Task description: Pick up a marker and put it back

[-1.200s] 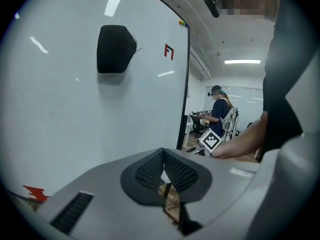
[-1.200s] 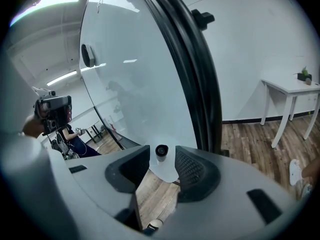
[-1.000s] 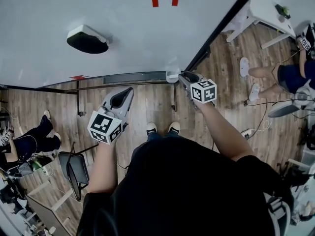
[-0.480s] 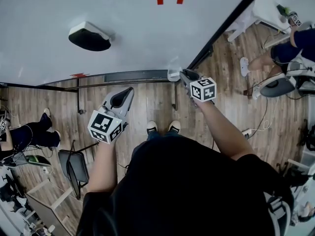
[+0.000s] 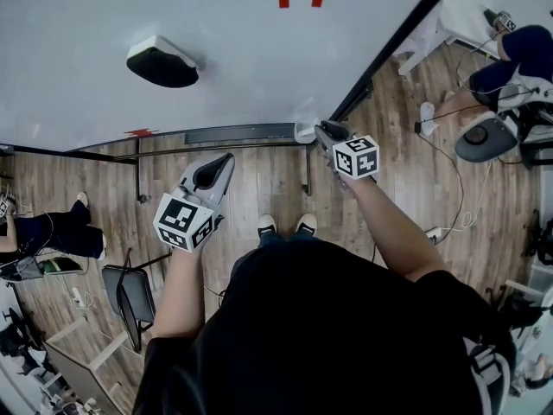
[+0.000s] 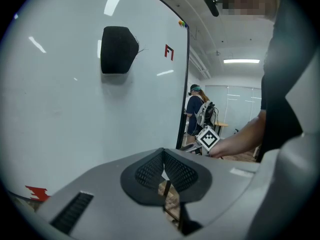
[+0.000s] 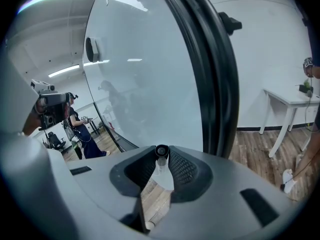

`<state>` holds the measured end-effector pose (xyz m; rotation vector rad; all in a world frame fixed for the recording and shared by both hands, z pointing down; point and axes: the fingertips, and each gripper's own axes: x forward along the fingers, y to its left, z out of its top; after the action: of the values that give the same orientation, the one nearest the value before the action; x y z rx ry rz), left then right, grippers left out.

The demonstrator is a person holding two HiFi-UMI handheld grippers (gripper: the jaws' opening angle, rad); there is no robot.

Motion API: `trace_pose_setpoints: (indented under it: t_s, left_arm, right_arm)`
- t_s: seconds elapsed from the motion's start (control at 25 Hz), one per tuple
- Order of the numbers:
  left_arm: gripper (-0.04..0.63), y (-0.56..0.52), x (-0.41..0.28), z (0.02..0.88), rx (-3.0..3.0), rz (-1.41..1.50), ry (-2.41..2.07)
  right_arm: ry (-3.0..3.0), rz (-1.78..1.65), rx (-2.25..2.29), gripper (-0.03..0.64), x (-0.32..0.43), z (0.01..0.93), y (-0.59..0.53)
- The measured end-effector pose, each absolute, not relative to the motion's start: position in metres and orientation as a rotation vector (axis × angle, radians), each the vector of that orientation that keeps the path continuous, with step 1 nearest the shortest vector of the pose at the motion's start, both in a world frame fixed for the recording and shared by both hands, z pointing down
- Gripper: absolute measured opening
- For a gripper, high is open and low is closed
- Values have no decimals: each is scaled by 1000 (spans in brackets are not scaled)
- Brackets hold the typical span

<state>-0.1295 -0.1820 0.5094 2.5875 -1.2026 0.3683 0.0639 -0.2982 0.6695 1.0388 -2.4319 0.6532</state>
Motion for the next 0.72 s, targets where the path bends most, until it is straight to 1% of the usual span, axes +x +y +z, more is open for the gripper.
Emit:
trace_pose_setpoints:
  t_s: [0.28,0.72]
  left_arm:
    - [11,-179,-129,500,2610,342,-1194]
    - [11,-180,-123,478,2671,289,-1172]
  right_arm:
    - [-2472,590,1064,73,67,636,-299]
    - [-2576,464,1135,74,78,555,-286]
